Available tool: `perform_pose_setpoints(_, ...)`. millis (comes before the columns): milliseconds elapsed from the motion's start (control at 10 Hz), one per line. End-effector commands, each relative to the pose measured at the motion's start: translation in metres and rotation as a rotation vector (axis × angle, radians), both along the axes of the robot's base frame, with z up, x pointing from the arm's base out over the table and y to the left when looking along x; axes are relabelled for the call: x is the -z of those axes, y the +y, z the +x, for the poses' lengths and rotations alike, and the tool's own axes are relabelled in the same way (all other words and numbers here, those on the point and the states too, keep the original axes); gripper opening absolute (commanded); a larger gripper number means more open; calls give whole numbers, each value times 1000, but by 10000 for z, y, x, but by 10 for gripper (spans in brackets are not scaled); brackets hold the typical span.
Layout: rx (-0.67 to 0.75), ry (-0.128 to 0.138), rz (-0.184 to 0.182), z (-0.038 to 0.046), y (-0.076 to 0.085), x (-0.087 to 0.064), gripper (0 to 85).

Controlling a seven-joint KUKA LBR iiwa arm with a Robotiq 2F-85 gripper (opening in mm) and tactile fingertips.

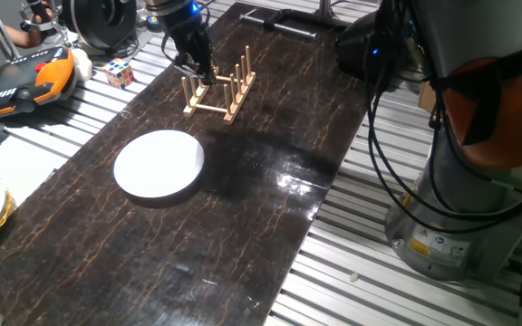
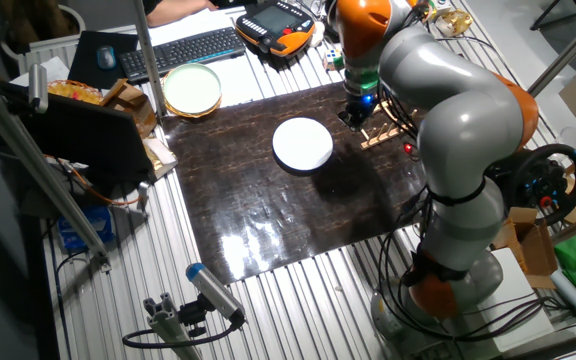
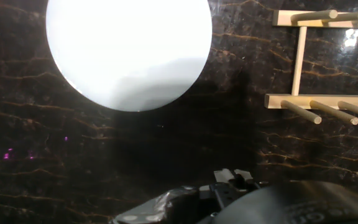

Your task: Put the dish on the dish rack

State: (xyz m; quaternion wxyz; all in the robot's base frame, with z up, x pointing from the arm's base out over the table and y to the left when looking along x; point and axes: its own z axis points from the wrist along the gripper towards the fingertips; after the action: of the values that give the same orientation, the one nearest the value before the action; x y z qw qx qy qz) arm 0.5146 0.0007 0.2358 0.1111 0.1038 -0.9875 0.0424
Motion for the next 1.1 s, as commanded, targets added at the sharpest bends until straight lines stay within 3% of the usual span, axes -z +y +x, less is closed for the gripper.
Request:
perform_pose_setpoints(0, 0, -3, 0, -1, 0, 2, 23)
perform_pose_setpoints(400, -1, 7, 3, 0, 0, 1, 23)
perform_pose_setpoints(500, 1, 0, 29, 0, 0, 1, 20)
perform_pose_setpoints(600, 17, -27, 41, 0, 0, 1, 20)
perform_pose_setpoints(700, 98, -20, 113, 0, 0, 1, 20)
perform_pose_setpoints(800, 131, -77, 147, 0, 0, 1, 20)
perform_pose_setpoints(1000, 186, -108, 133, 0, 0, 1, 20)
